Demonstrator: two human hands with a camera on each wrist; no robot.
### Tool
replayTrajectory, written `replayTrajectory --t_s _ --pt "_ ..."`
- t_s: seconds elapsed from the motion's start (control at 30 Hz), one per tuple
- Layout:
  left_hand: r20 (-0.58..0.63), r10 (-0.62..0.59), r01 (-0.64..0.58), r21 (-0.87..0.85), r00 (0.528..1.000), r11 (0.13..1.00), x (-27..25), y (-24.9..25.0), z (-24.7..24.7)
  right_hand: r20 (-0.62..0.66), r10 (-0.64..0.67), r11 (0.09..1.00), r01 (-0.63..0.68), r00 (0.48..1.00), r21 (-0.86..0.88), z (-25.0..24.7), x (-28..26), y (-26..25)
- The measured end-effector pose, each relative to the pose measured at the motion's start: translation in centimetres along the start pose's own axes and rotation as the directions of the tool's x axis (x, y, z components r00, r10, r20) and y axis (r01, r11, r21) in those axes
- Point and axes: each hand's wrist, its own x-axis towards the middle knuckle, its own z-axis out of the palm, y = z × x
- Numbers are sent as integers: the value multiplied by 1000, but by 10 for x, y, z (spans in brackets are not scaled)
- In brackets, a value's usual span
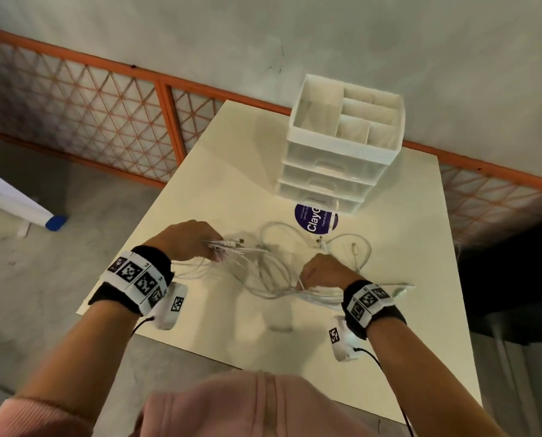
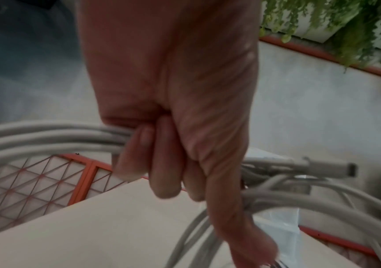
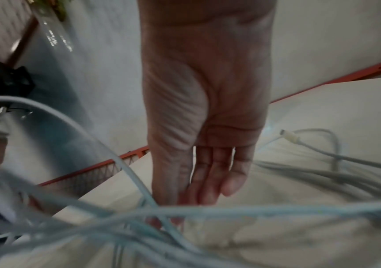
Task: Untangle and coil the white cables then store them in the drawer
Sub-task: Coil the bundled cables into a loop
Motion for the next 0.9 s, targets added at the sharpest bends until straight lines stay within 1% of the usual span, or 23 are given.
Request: replayTrajectory --t_s 0.07,0.1,0.17,0.2,0.27,0.37,0.47,0.53,0.57,0.63,0.7,0.73,0.77,0.83,0.9 --pt "53 -68 67 23 996 997 -6 -5 5 -56 -104 993 107 993 49 0 8 -15" --pt "83 -80 77 33 993 996 -8 -5 9 -69 -145 988 149 987 50 3 12 -23" --pt "137 -60 57 22 989 998 -13 -6 17 -78 -199 980 201 977 12 16 23 -39" --pt "152 -49 47 13 987 999 -14 -6 19 -91 -202 979 201 975 -16 24 27 -44" --pt "155 -49 47 12 987 999 -15 -7 20 -103 -170 982 160 980 -96 38 37 -49" --pt "165 -33 34 -4 986 999 -15 -6 20 -54 -133 970 119 990 -210 43 42 -47" --pt "168 6 5 -67 986 998 -14 -3 19 -63 -82 983 71 995 -170 30 36 -43" --pt "115 30 -17 -109 993 994 -12 0 17 -128 -99 993 90 987 -74 13 29 -46" --pt "79 29 -20 -114 996 993 -10 4 15 -173 -117 993 120 978 3 5 25 -47" --pt "-15 18 -20 -170 1000 985 -5 15 7 -252 -157 966 201 955 162 -17 13 -54" --pt "-95 16 -41 -269 995 962 -3 26 1 -318 -176 922 269 932 277 -33 1 -65" --pt "-123 62 -96 -297 991 950 4 42 -3 -400 -166 908 298 901 295 -47 -16 -64" --pt "-160 48 -105 -365 986 925 3 43 -3 -421 -183 894 329 888 304 -51 -21 -70" --pt "-211 13 -126 -530 977 839 6 50 -4 -475 -233 888 384 848 251 -59 -31 -80" --pt "-243 35 -190 -650 969 735 11 58 -2 -541 -277 884 431 794 180 -64 -44 -83"
